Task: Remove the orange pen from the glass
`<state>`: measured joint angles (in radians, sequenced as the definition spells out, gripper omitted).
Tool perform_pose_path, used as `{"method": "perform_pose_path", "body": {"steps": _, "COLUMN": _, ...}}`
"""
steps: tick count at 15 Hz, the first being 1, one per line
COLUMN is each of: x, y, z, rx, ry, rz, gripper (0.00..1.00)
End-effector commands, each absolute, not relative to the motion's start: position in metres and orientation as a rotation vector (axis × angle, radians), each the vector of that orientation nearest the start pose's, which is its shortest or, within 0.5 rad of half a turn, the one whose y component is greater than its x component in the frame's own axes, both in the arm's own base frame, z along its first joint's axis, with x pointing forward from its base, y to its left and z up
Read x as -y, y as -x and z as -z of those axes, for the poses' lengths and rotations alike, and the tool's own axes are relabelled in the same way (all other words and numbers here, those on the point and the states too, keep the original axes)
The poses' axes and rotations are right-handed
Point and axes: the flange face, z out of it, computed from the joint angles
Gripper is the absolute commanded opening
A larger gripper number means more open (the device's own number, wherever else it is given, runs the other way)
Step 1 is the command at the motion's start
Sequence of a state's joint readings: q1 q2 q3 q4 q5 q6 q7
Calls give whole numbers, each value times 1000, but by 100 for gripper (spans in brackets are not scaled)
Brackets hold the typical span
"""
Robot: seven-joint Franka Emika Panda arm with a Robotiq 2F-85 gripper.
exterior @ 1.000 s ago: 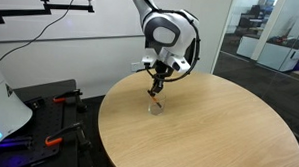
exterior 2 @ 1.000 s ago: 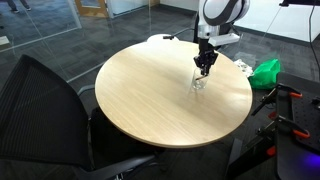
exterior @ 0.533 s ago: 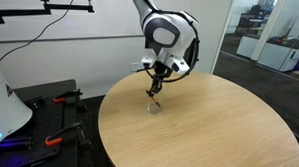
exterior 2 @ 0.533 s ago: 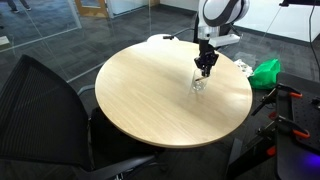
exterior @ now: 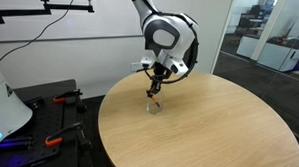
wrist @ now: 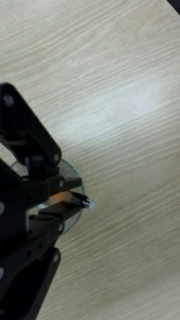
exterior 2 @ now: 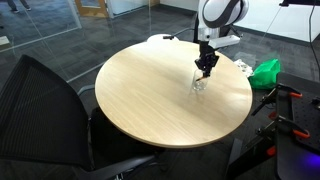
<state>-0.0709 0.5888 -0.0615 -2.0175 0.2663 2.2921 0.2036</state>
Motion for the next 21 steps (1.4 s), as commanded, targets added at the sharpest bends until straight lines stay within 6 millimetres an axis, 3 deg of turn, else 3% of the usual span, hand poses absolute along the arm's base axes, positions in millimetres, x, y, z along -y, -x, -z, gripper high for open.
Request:
{"method": "perform_pose_path", "body": {"steps": 1, "x": 68, "y": -562, "z": -141, "rx": -842, "ry": 2834, "rz": -492, "gripper": 0}}
{"method": "perform_pose_path", "body": {"steps": 7, "x": 75, "y": -551, "z": -180, "rx": -831, "ry": 2813, "rz": -487, "gripper": 3}}
{"method": "perform_pose_path", "body": {"steps": 11, "x": 78, "y": -538, "z": -224, "rx": -781, "ry": 2807, "rz": -489, "gripper": 3}}
{"method": "perform_pose_path", "body": {"steps": 15, "x": 85, "y": -523, "z": -276, "rx": -797, "ry": 2811, "rz": -329, "gripper": 3}}
{"method": "perform_pose_path", "body": {"steps": 17, "x": 98, "y": -531, "z": -299, "rx": -911, "ry": 2784, "rz": -211, "gripper": 3}}
{"method": "perform_pose_path", "body": {"steps": 21, "x": 136, "y": -564, "z": -326, "rx": -1164, "ry": 2673, "rz": -53, "gripper": 3}}
